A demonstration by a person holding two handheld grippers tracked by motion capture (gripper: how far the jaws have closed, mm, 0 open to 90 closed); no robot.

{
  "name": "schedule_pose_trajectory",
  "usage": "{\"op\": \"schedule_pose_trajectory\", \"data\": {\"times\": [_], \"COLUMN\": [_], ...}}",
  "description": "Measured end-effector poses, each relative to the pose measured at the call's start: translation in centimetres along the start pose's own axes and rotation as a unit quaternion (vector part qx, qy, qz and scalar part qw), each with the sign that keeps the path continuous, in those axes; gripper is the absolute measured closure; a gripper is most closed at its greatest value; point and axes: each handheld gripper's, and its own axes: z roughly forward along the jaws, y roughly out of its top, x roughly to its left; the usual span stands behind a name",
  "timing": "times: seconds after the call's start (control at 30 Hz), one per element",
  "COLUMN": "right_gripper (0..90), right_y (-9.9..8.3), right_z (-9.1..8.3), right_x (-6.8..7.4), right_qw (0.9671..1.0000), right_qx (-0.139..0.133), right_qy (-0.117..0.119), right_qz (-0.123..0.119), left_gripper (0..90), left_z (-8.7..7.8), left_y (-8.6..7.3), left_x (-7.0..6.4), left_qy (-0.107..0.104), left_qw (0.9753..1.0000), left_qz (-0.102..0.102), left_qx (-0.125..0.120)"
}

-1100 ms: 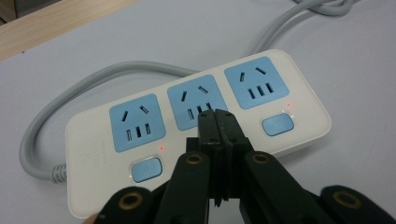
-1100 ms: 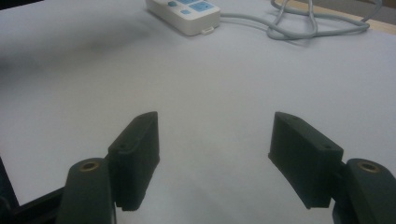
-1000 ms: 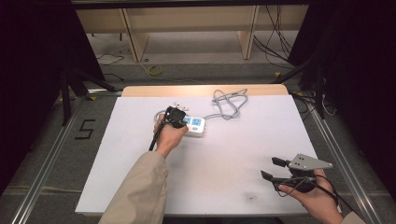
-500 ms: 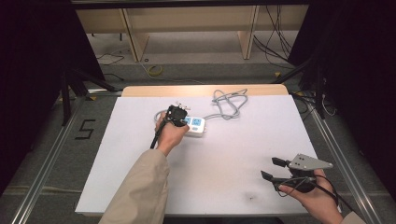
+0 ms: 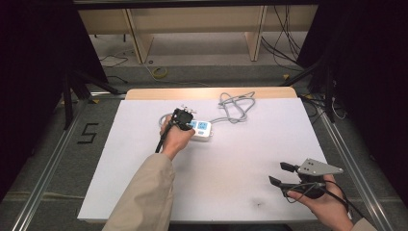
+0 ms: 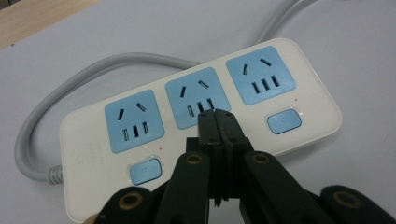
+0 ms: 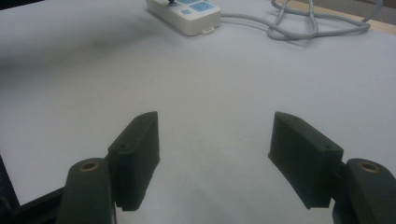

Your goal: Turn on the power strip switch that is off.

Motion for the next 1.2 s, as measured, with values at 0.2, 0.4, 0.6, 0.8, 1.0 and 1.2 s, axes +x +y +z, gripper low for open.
{"op": "schedule_pose_trajectory", "data": {"times": [0.2,0.4,0.6,0.8,1.0,1.2], "right_gripper": [33.6,33.6,33.7,33.7,33.7,33.7], "right_y": [0.01,0.02,0.05,0.06,0.07,0.07], "right_z": [0.01,-0.01,-0.01,-0.03,-0.02,-0.03], "right_x": [-0.01,0.00,0.02,0.03,0.03,0.04], "right_qw": [1.0000,1.0000,1.0000,1.0000,1.0000,1.0000], "right_qx": [-0.001,-0.001,-0.001,-0.001,-0.001,-0.001], "right_qy": [0.000,-0.001,-0.001,-0.001,-0.001,0.000], "right_qz": [-0.001,0.000,-0.002,-0.001,-0.003,-0.002], "left_gripper": [89.9,89.9,89.9,89.9,89.9,89.9], "left_z": [0.03,0.06,0.03,0.09,0.10,0.17], "left_y": [0.04,0.09,0.10,0.19,0.34,0.53], "left_x": [0.07,0.01,-0.09,-0.07,-0.09,-0.27], "left_qy": [-0.001,0.000,0.003,0.002,0.003,0.008], "left_qw": [1.0000,1.0000,0.9999,0.9999,0.9998,0.9996], "left_qz": [-0.004,-0.002,0.007,0.004,0.005,0.010], "left_qx": [0.001,0.003,0.007,0.010,0.017,0.024]}}
